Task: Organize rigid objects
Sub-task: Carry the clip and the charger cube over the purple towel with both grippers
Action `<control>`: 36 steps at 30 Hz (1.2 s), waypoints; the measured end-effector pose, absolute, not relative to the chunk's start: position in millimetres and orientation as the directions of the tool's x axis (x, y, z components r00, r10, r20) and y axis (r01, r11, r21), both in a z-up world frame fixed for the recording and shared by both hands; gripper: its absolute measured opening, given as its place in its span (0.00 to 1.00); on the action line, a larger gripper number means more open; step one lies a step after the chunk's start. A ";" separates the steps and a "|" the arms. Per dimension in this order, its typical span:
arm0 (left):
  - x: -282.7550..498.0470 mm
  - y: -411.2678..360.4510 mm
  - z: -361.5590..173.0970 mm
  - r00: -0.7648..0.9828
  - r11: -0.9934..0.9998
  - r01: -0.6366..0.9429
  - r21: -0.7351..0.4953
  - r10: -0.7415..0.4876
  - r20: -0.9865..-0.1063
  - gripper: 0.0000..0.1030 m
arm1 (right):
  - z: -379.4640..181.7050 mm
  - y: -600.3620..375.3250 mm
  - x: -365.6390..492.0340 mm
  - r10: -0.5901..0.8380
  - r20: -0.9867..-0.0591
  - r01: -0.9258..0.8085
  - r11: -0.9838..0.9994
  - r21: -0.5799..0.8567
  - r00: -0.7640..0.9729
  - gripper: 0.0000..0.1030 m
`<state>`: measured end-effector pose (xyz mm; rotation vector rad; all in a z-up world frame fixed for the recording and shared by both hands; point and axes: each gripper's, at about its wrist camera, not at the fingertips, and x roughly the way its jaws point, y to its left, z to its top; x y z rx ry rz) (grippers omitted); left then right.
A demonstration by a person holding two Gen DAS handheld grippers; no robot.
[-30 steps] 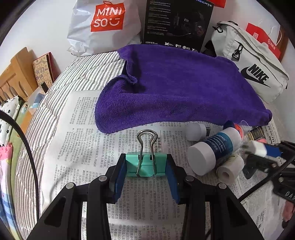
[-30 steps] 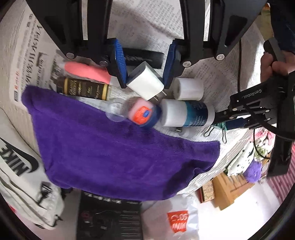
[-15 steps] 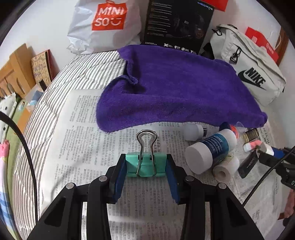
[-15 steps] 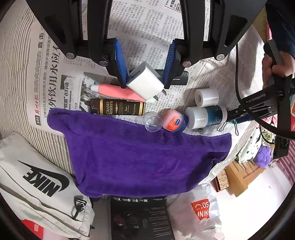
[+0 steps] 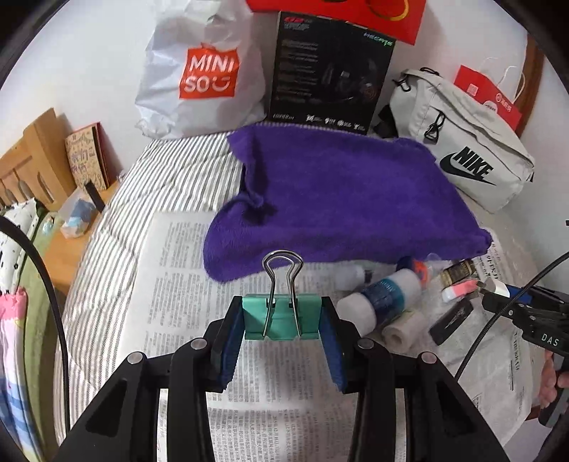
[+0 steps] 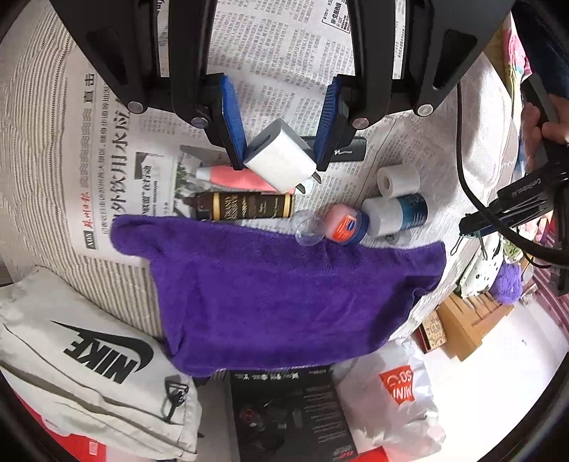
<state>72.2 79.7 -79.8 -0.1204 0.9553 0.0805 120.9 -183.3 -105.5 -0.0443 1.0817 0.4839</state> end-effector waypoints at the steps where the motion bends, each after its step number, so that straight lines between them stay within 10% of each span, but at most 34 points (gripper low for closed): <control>1: 73.5 79.0 -76.5 0.580 0.991 -0.121 -0.063 0.018 -0.814 0.38 | -103.2 -184.7 121.6 0.358 -0.853 -0.398 0.895 0.199 0.379 0.38; 36: 207.6 81.0 -50.4 0.604 0.998 -0.046 -0.044 -0.007 -0.797 0.38 | -72.0 -174.5 258.0 0.357 -0.817 -0.360 0.912 0.198 0.453 0.38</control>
